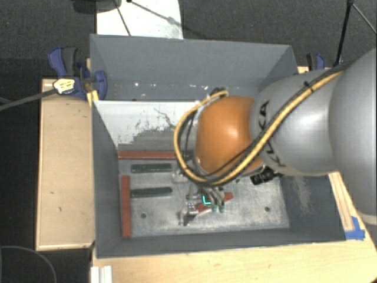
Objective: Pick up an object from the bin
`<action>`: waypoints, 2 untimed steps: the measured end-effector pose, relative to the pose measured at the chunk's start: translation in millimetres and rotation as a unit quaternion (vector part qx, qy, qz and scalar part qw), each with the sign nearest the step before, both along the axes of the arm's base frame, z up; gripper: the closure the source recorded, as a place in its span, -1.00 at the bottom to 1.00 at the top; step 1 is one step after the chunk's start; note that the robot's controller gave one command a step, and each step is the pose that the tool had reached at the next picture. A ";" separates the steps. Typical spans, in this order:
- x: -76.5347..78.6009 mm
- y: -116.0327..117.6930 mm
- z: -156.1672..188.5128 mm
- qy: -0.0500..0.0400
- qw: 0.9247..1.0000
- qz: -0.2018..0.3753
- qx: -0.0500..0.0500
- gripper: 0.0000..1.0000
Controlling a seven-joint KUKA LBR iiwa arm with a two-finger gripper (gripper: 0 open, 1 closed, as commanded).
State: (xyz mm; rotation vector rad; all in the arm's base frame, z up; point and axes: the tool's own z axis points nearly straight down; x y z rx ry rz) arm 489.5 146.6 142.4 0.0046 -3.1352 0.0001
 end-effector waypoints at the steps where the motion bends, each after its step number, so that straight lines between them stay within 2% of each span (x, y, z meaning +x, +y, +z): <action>1: 2.2 -0.6 3.9 -0.004 1.000 -0.002 0.001 -1.00; 2: -10.8 -83.1 -67.1 -0.005 0.999 0.046 0.000 1.00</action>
Offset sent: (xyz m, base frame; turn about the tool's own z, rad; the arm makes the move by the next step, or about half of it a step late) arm -0.0120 -0.0827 -0.0689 -0.0954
